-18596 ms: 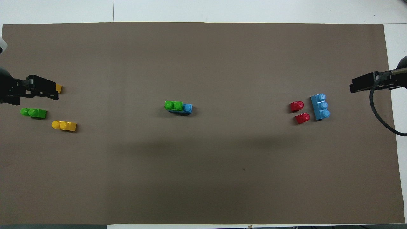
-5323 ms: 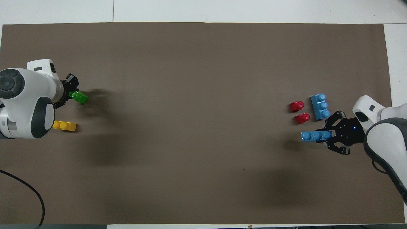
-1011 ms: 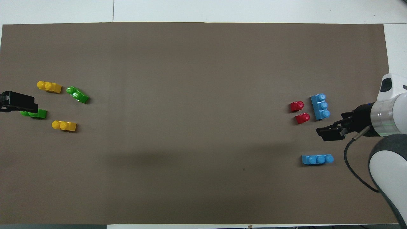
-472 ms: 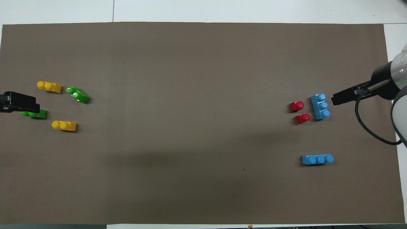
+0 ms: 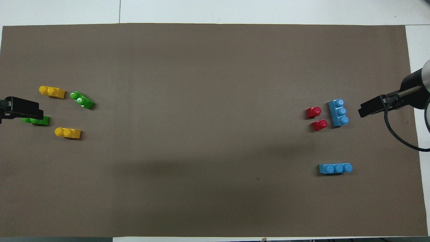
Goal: Remove green block with left arm and hold with right
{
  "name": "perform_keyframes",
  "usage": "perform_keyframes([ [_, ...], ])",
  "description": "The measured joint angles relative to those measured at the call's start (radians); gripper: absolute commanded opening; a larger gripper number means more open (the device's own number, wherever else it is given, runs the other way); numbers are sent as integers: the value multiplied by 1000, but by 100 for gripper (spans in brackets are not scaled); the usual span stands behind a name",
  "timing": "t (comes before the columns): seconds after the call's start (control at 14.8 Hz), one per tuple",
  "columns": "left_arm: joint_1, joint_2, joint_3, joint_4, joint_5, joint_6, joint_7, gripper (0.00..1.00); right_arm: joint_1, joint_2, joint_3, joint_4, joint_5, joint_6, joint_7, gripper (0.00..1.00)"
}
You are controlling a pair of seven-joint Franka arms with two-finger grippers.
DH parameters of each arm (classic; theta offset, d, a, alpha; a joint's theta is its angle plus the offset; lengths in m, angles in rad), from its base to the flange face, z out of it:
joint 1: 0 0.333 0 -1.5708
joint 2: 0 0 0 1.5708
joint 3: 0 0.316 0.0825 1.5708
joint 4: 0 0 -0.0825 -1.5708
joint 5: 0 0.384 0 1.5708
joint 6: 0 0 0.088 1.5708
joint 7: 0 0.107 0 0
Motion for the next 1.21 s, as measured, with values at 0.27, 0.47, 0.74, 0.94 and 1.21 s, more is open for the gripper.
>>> perform_keyframes([
  [0.27, 0, 0, 0, -1, 0, 0, 4, 100, -1, -18, -14, 18, -53, 3, 56, 100],
  [0.47, -1, 0, -3, -1, -1, 0, 7, 100, -1, -21, -13, 32, -82, 26, 64, 100],
  [0.74, -1, 0, -12, -1, -1, 0, 8, 100, -1, -18, -12, 53, -79, 33, 102, 100],
  [0.94, -1, 0, -16, -1, -1, 0, 8, 100, -1, -15, -12, 54, -67, 30, 105, 100],
  [1.21, -1, -2, -16, -1, -1, 0, 8, 100, 0, -14, -9, 55, -60, 35, 105, 100],
])
